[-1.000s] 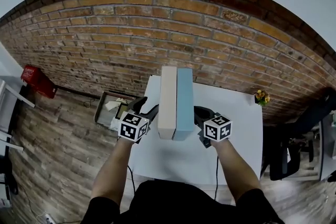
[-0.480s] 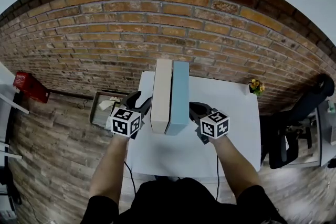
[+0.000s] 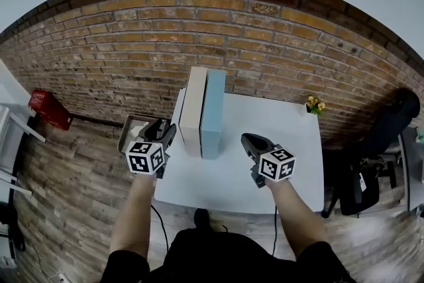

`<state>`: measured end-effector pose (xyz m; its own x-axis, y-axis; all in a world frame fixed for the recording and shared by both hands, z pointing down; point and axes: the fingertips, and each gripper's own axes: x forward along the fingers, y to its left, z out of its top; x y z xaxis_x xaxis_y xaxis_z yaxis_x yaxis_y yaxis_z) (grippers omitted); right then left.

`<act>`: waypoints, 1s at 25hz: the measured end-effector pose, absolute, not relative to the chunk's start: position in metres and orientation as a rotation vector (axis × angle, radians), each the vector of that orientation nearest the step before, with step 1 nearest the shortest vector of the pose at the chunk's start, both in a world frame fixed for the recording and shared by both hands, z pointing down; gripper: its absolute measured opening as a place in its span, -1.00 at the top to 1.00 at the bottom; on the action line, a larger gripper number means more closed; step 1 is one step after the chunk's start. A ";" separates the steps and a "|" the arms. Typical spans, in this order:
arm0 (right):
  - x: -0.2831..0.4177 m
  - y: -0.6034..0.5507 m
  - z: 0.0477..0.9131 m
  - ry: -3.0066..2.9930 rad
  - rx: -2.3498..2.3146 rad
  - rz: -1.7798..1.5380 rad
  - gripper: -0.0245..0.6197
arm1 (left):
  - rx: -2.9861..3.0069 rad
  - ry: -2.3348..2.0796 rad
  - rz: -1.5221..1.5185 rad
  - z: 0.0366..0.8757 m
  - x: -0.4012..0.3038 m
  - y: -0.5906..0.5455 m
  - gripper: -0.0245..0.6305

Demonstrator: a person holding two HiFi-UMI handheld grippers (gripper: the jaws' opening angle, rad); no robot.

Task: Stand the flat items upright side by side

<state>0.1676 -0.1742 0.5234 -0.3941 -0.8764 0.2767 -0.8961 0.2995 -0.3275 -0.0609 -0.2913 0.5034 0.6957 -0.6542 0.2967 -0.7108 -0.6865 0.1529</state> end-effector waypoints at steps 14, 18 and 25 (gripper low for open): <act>0.147 -0.014 0.479 -2.520 1.798 0.416 0.88 | 2.801 -1.047 0.435 0.482 -0.046 -0.086 0.52; 0.142 0.023 0.465 -2.524 1.857 0.359 0.88 | 2.878 -0.891 0.525 0.472 -0.031 -0.030 0.77; 0.147 0.050 0.455 -2.441 1.974 0.305 0.88 | 2.906 -0.992 0.369 0.428 -0.049 -0.033 0.87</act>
